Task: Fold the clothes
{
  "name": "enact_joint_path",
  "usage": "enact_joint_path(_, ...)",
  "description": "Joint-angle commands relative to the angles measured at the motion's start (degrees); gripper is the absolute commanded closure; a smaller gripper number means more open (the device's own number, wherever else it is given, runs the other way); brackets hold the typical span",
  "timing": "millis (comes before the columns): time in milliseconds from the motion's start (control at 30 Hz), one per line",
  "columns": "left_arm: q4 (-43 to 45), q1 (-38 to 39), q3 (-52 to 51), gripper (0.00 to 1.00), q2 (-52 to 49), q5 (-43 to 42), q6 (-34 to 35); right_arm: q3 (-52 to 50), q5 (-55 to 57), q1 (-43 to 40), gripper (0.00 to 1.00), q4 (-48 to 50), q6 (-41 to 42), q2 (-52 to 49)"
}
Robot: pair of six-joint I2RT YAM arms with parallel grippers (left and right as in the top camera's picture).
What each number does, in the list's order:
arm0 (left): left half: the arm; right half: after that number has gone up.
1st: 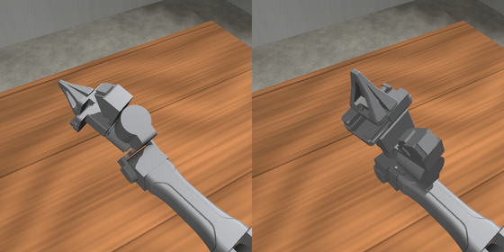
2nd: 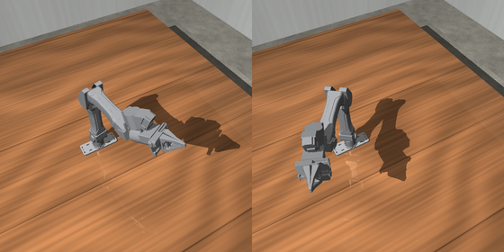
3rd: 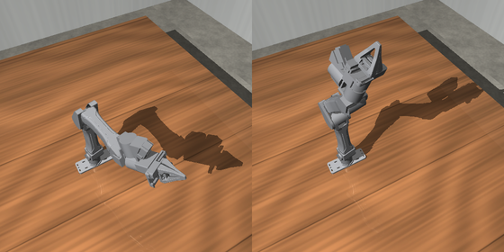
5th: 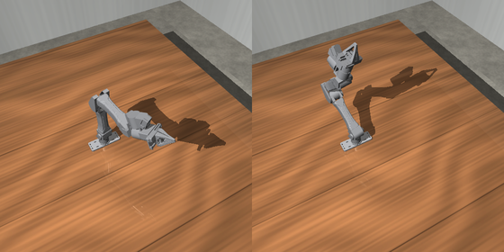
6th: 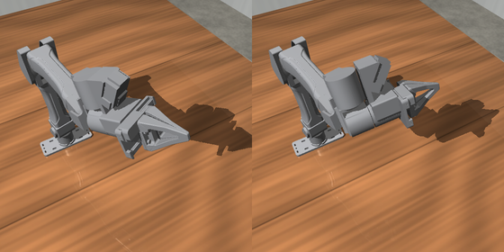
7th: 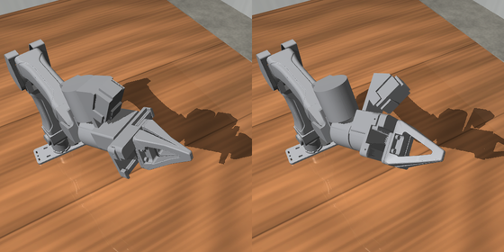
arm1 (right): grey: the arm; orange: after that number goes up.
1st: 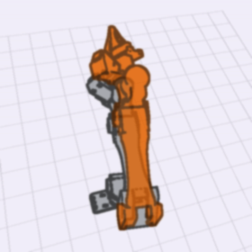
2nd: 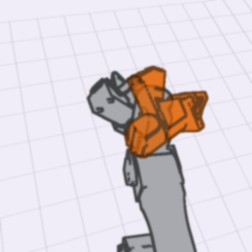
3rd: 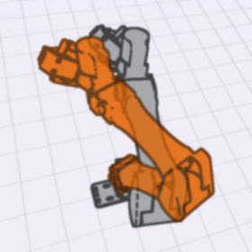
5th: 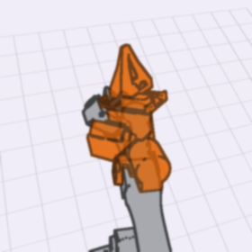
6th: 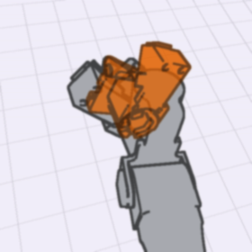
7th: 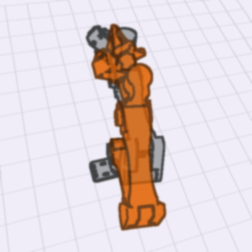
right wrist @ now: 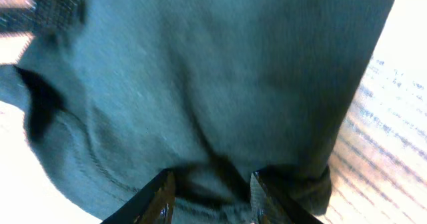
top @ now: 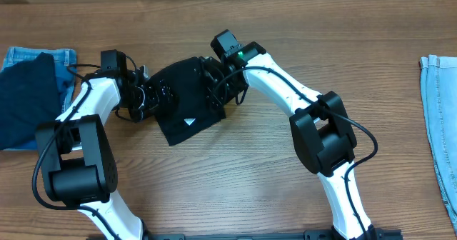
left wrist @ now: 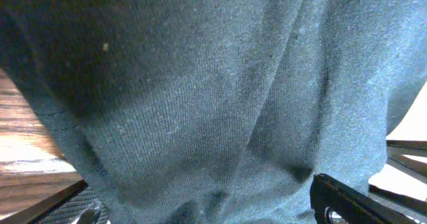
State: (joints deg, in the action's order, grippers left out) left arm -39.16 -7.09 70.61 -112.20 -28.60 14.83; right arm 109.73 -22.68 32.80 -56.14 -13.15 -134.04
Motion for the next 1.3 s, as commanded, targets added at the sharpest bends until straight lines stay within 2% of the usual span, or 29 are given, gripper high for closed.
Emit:
enact_joint_path(0,-0.24,1.18,-2.10,0.03,-4.42,4.22,-0.68,-1.42,-0.61,0.15,0.59,1.29,-0.13,0.17)
enact_joint_path(167,0.68,1.55,-2.73,0.04,-4.50,4.68,-0.70,-1.42,-0.61,0.70,0.60,1.86,0.07,0.17)
enact_joint_path(433,10.16,4.57,-6.95,0.04,-4.70,6.56,-0.68,-1.42,-0.59,1.01,0.60,1.84,1.14,0.20)
enact_joint_path(467,10.95,4.90,-7.17,0.12,-4.70,6.75,-0.70,-1.42,-0.59,1.01,0.60,1.86,1.14,0.20)
enact_joint_path(500,11.58,4.92,-7.17,0.28,-4.70,6.75,-0.46,-1.42,-0.57,1.01,0.60,1.84,1.14,0.20)
enact_joint_path(567,12.24,4.79,-7.17,0.74,-4.70,6.60,0.44,-1.42,-0.57,1.01,0.60,1.64,1.14,0.20)
enact_joint_path(633,12.22,4.76,-7.13,0.95,-4.70,7.50,0.44,-1.42,-0.57,1.01,0.60,1.49,1.11,0.20)
enact_joint_path(733,9.55,4.76,-5.64,0.96,-3.93,15.08,0.31,-1.11,-0.48,0.66,0.61,0.07,1.11,0.20)
enact_joint_path(767,7.65,4.76,-4.44,0.96,-2.95,16.96,-0.57,-0.28,-0.31,0.22,0.68,-1.33,1.11,0.20)
enact_joint_path(867,2.27,4.76,0.04,0.96,1.77,21.44,-2.75,4.13,0.79,-1.77,0.73,-6.73,1.16,0.33)
enact_joint_path(1067,-10.78,3.80,10.99,0.96,13.75,34.84,-5.90,26.73,0.79,-9.09,0.74,-26.12,1.11,1.07)
enact_joint_path(1267,-21.64,-2.08,20.48,0.96,19.12,44.33,-9.66,38.95,5.84,-15.19,0.74,-36.09,1.07,1.64)
